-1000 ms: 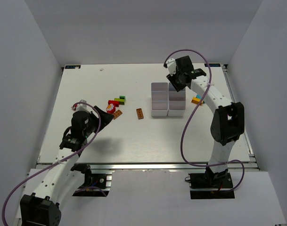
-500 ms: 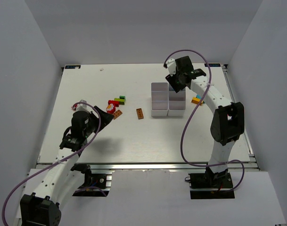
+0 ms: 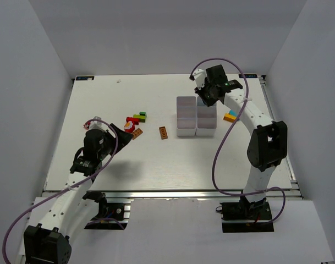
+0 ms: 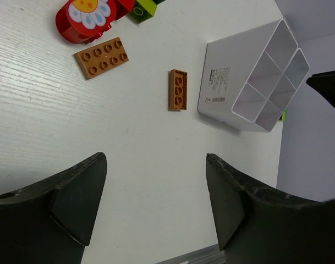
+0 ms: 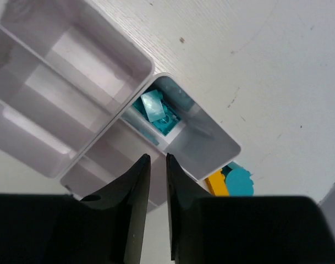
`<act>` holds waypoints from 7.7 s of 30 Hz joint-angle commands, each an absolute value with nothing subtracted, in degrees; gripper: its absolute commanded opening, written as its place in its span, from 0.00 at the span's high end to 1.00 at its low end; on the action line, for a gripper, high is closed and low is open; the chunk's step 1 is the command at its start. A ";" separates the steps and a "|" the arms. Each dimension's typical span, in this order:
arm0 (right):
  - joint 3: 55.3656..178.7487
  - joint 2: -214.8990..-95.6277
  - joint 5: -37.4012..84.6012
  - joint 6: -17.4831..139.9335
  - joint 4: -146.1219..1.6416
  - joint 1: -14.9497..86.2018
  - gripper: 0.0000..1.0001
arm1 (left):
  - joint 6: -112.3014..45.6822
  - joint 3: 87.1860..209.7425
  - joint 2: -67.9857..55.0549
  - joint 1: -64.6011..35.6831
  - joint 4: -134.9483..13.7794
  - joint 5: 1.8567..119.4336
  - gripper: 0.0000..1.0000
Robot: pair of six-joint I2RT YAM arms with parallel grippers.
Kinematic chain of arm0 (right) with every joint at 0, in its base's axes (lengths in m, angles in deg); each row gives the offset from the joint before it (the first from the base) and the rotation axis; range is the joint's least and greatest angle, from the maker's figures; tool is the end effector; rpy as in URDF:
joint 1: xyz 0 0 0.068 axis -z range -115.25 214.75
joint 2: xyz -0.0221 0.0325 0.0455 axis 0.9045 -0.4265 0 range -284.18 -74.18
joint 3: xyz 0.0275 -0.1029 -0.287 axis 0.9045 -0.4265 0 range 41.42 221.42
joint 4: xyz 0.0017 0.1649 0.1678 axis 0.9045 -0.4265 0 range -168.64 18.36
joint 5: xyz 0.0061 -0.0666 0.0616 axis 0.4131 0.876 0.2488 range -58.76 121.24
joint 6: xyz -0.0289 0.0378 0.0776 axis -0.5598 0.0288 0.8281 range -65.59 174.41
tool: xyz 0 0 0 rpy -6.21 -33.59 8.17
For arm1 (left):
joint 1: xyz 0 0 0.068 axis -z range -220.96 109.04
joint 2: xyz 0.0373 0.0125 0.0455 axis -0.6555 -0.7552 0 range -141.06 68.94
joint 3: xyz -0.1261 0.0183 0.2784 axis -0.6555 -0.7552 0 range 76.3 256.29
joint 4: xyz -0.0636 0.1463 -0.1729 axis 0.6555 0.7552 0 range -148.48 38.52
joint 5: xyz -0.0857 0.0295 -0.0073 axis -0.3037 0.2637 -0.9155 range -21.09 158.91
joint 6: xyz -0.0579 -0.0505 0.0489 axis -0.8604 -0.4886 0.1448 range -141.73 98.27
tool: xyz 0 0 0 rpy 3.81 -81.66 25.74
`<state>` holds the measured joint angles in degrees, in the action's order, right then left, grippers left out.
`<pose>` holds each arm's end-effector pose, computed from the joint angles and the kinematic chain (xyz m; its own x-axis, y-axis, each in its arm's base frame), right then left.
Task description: Sort the legos into containers by color
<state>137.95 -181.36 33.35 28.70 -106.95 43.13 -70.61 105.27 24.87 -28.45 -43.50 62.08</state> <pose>0.4105 0.1594 0.3057 -0.4526 -0.6458 -0.6149 -0.6003 0.7306 -0.3254 0.1587 -0.0451 0.2447 -0.5594 -0.6421 -0.5242 -0.1612 0.7046 -0.6910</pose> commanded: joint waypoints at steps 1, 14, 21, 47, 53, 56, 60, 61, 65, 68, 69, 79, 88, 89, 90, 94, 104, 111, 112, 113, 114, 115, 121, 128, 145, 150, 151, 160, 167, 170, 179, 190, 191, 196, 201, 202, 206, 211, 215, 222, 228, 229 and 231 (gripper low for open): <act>137.75 -175.44 26.16 25.76 -107.86 44.09 0.79 | -69.72 106.88 25.26 -28.21 -43.98 62.58 0.18; 140.38 -174.73 22.63 33.31 -107.33 54.46 1.00 | -70.42 106.44 28.60 -28.21 -43.10 63.37 0.18; 143.90 -177.01 11.84 36.48 -111.36 67.37 0.51 | -71.39 106.35 28.95 -28.22 -44.06 62.84 0.18; 141.35 -184.57 8.57 37.36 -115.50 79.08 0.21 | -74.73 105.74 26.84 -28.30 -51.36 59.77 0.18; 143.54 -185.98 6.55 33.68 -118.83 77.77 0.20 | -70.51 111.44 19.65 -28.21 -51.71 57.41 0.18; 144.25 -186.42 6.72 32.09 -119.81 76.71 0.22 | -68.75 113.55 15.52 -28.13 -52.33 55.64 0.18; 145.83 -187.91 7.42 32.61 -121.91 74.95 0.26 | -67.44 118.29 10.24 -26.55 -53.99 54.05 0.19; 145.75 -188.09 8.90 32.70 -121.92 74.43 0.26 | -66.74 119.26 9.01 -25.94 -54.09 54.14 0.19; 143.91 -187.65 12.60 29.81 -119.81 71.18 0.25 | -65.59 124.10 2.77 -22.68 -55.05 54.32 0.20; 144.60 -188.52 15.06 29.19 -118.58 70.12 0.24 | -66.99 124.55 0.13 -22.24 -57.86 53.53 0.20; 145.39 -189.83 15.59 29.19 -118.58 70.03 0.25 | -67.25 124.46 -0.49 -22.15 -58.13 53.35 0.20; 151.55 -196.79 22.27 23.22 -123.59 66.16 0.11 | -68.31 122.27 1.17 -21.89 -57.87 54.76 0.21; 152.43 -198.46 23.95 20.30 -121.66 66.07 0.11 | -70.24 119.27 2.58 -21.89 -58.13 55.63 0.20; 152.60 -198.55 23.86 22.75 -121.05 66.07 0.13 | -70.25 119.27 2.67 -21.89 -58.04 55.55 0.20; 153.47 -199.33 24.73 24.68 -119.82 65.98 0.14 | -70.33 119.36 2.50 -21.89 -58.04 55.63 0.20; 158.57 -203.64 27.98 30.93 -120.68 65.28 0.21 | -70.07 120.24 1.97 -21.89 -58.04 55.55 0.20; 152.26 -203.73 29.48 30.94 -118.84 64.84 0.28 | -70.86 118.93 3.72 -21.89 -57.51 57.04 0.20; 145.93 -199.87 27.55 28.92 -120.42 64.84 0.38 | -70.69 119.19 3.73 -21.89 -57.16 57.13 0.20; 145.05 -199.26 27.46 28.75 -120.51 64.84 0.38 | -70.68 119.19 3.64 -21.89 -57.25 57.13 0.20; 144.18 -198.12 27.37 28.40 -120.42 64.84 0.38 | -70.68 119.01 3.64 -21.89 -57.42 57.04 0.20; 142.60 -197.59 27.11 28.31 -120.34 64.84 0.36 | -70.77 118.92 3.55 -21.89 -57.51 57.04 0.20; 141.98 -197.15 27.02 28.31 -120.42 64.84 0.36 | -70.86 118.84 3.64 -21.89 -57.60 56.87 0.20; 139.77 -195.12 26.67 29.10 -120.42 64.84 0.27 | -70.95 118.04 4.34 -21.89 -57.87 56.95 0.20; 141.97 -192.93 19.29 30.42 -123.41 64.84 0.29 | -71.12 116.99 6.27 -21.89 -57.43 57.66 0.20; 136.96 -190.73 21.75 32.52 -119.98 65.28 0.46 | -72.35 116.02 8.91 -21.89 -58.03 56.43 0.20; 137.58 -187.74 17.80 34.10 -119.72 65.54 0.60 | -76.04 115.41 8.30 -20.31 -64.54 53.26 0.21; 137.58 -187.22 16.92 34.37 -119.81 65.54 0.65 | -76.74 115.49 7.77 -19.87 -66.11 52.83 0.21; 141.79 -180.64 9.72 37.27 -121.92 65.63 0.74 | -77.28 120.41 -0.66 -9.94 -71.92 51.86 0.21; 148.73 -174.91 -0.21 41.65 -121.92 64.93 0.77 | -75.97 124.80 -6.81 -5.02 -76.41 54.13 0.21; 149.44 -172.80 -2.24 43.33 -120.87 62.49 0.78 | -73.50 128.23 -9.63 -3.78 -75.80 56.24 0.21; 146.81 -167.18 -1.19 52.47 -117.18 51.94 0.81 | -69.19 137.90 -18.06 1.22 -77.37 62.31 0.22; 147.95 -167.44 5.05 57.22 -115.06 48.32 0.86 | -66.38 138.27 -16.94 7.73 -78.69 72.15 0.22; 147.69 -167.43 5.75 57.22 -115.06 47.97 0.86 | -66.29 137.56 -16.32 7.91 -79.13 73.12 0.22; 145.49 -166.21 7.94 57.66 -114.54 46.03 0.88 | -65.50 136.85 -15.96 8.44 -80.45 77.34 0.22; 145.13 -166.03 9.00 58.98 -114.10 45.50 0.91 | -64.80 139.57 -18.42 8.44 -80.63 77.17 0.22; 145.05 -166.03 9.44 59.24 -114.10 45.50 0.91 | -64.62 140.36 -18.68 8.44 -80.63 77.08 0.21; 144.43 -165.77 9.71 59.68 -114.18 45.51 0.92 | -63.92 142.12 -19.83 8.52 -79.84 78.04 0.21; 143.64 -165.59 9.80 60.21 -114.18 45.50 0.93 | -63.92 143.35 -20.71 8.44 -78.79 79.19 0.22; 143.38 -165.50 9.36 60.56 -114.10 45.50 0.93 | -64.18 145.02 -22.02 8.44 -77.38 80.24 0.25; 143.38 -165.24 9.09 60.83 -113.92 45.51 0.94 | -64.44 145.29 -23.43 8.44 -77.99 78.93 0.40; 143.03 -164.97 8.83 60.74 -113.92 45.59 0.99 | -64.45 145.29 -23.61 8.52 -78.34 79.36 0.56; 142.85 -164.89 8.83 60.74 -113.92 45.51 1.00 | -64.44 145.29 -23.61 8.44 -78.43 79.80 0.56; 142.59 -164.80 8.74 60.65 -113.92 45.50 1.00 | -64.36 145.11 -23.43 8.44 -78.61 80.15 0.56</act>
